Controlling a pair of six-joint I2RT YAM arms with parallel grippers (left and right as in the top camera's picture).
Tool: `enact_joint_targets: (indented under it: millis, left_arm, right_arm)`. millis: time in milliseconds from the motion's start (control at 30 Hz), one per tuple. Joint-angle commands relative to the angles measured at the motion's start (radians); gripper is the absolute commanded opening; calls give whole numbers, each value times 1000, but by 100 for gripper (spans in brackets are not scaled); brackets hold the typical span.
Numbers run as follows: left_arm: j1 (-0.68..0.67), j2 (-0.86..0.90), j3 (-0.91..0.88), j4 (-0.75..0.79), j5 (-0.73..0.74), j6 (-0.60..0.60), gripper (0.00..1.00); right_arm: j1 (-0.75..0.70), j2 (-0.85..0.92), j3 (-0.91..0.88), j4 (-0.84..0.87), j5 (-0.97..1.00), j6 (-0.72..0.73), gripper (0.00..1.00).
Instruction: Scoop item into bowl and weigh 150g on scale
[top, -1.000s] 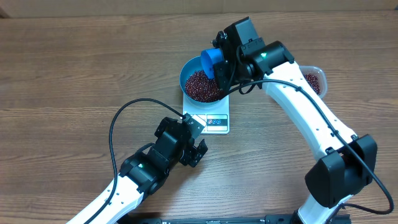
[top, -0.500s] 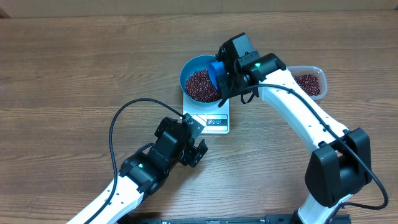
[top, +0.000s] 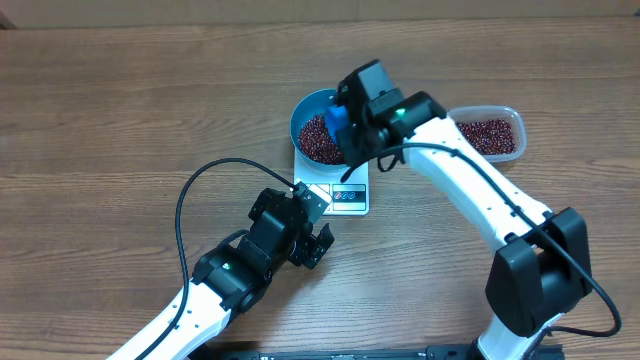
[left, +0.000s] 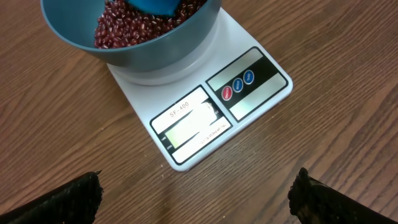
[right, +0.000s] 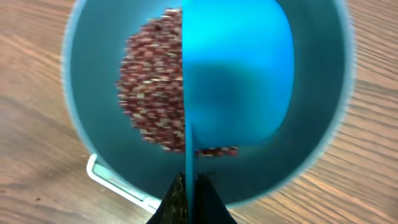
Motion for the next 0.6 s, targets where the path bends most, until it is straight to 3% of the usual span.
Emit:
enact_joint_targets:
  millis: [0,567]
  left_arm:
    - [4,-10,-6,0,1,11,100]
    - [4,-10,-6,0,1,11,100]
  right_arm:
    - [36,3,-5,18,7,-21,4]
    - [45,3,-5,61,35,-37,4]
